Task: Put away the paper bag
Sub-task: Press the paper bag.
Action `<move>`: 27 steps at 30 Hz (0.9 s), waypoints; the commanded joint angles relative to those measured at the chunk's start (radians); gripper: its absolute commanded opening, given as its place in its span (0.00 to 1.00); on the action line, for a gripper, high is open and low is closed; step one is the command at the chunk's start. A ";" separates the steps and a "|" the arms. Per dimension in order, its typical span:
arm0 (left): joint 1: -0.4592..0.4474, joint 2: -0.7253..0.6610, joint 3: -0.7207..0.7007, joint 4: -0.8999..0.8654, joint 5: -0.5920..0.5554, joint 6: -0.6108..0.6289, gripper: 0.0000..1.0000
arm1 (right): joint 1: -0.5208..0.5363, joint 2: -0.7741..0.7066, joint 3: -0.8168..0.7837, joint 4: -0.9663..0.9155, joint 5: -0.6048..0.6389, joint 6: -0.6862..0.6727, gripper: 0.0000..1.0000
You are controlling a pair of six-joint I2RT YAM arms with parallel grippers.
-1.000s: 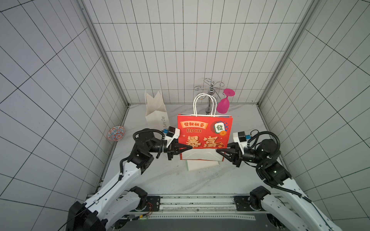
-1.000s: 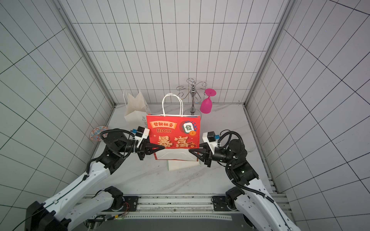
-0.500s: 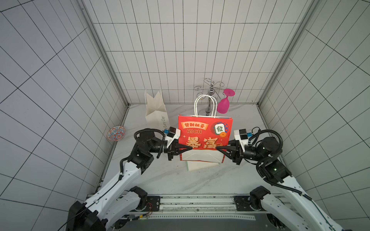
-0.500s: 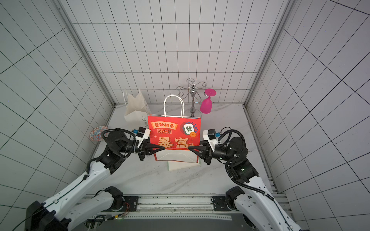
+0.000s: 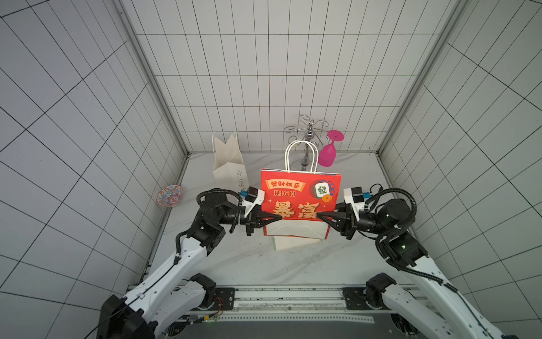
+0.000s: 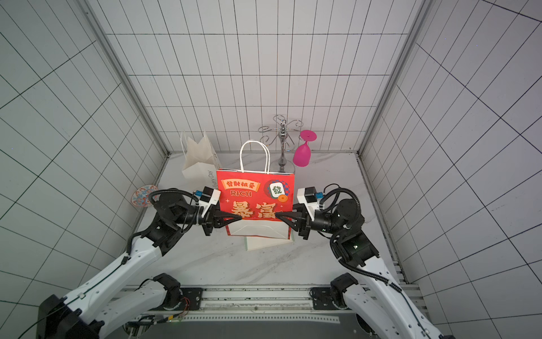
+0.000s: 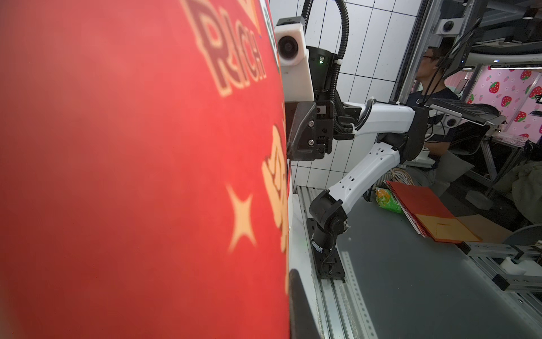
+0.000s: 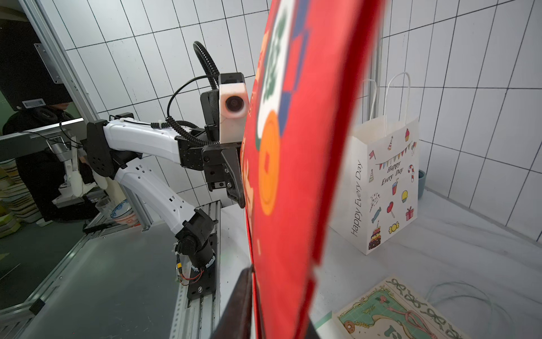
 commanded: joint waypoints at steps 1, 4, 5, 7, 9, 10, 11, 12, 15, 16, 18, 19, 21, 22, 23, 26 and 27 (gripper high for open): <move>-0.004 0.003 -0.001 -0.008 0.015 0.025 0.00 | 0.008 0.004 0.089 0.040 0.008 -0.013 0.18; -0.004 0.000 -0.007 -0.012 0.015 0.037 0.00 | 0.007 0.010 0.098 0.046 0.007 -0.014 0.04; -0.004 0.001 -0.009 -0.013 0.015 0.038 0.00 | 0.007 0.010 0.099 0.049 0.005 -0.014 0.00; -0.004 0.002 -0.010 -0.012 0.016 0.038 0.00 | 0.007 0.010 0.100 0.051 0.005 -0.013 0.00; -0.005 0.004 -0.011 -0.012 0.015 0.040 0.00 | 0.008 0.008 0.104 0.051 0.010 -0.011 0.00; -0.004 0.004 -0.010 -0.012 0.015 0.040 0.00 | 0.008 0.007 0.107 0.051 0.017 -0.009 0.04; -0.003 0.004 -0.011 -0.012 0.015 0.041 0.00 | 0.007 0.007 0.112 0.049 0.023 -0.009 0.12; -0.005 0.004 -0.013 -0.012 0.016 0.042 0.00 | 0.008 0.006 0.115 0.048 0.032 -0.010 0.16; -0.005 0.005 -0.017 -0.011 0.017 0.042 0.00 | 0.008 0.010 0.139 0.031 0.074 -0.014 0.24; -0.006 0.003 -0.019 -0.012 0.016 0.044 0.00 | 0.008 0.010 0.144 0.031 0.082 -0.014 0.24; -0.007 0.004 -0.024 -0.012 0.016 0.044 0.00 | 0.007 0.013 0.156 0.032 0.092 -0.016 0.23; -0.010 0.003 -0.026 -0.010 0.016 0.043 0.00 | 0.007 0.015 0.162 0.032 0.094 -0.018 0.18; -0.010 0.003 -0.030 -0.010 0.016 0.043 0.00 | 0.008 0.020 0.170 0.032 0.094 -0.018 0.00; -0.010 0.001 -0.031 -0.009 0.016 0.043 0.00 | 0.008 0.022 0.172 0.034 0.093 -0.015 0.00; -0.011 0.000 -0.032 -0.010 0.016 0.043 0.00 | 0.008 0.024 0.174 0.039 0.089 -0.012 0.00; -0.011 0.000 -0.033 -0.008 0.016 0.044 0.00 | 0.008 0.028 0.179 0.055 0.095 0.000 0.05; -0.010 -0.001 -0.033 -0.009 0.016 0.043 0.00 | 0.008 0.028 0.183 0.055 0.101 0.002 0.16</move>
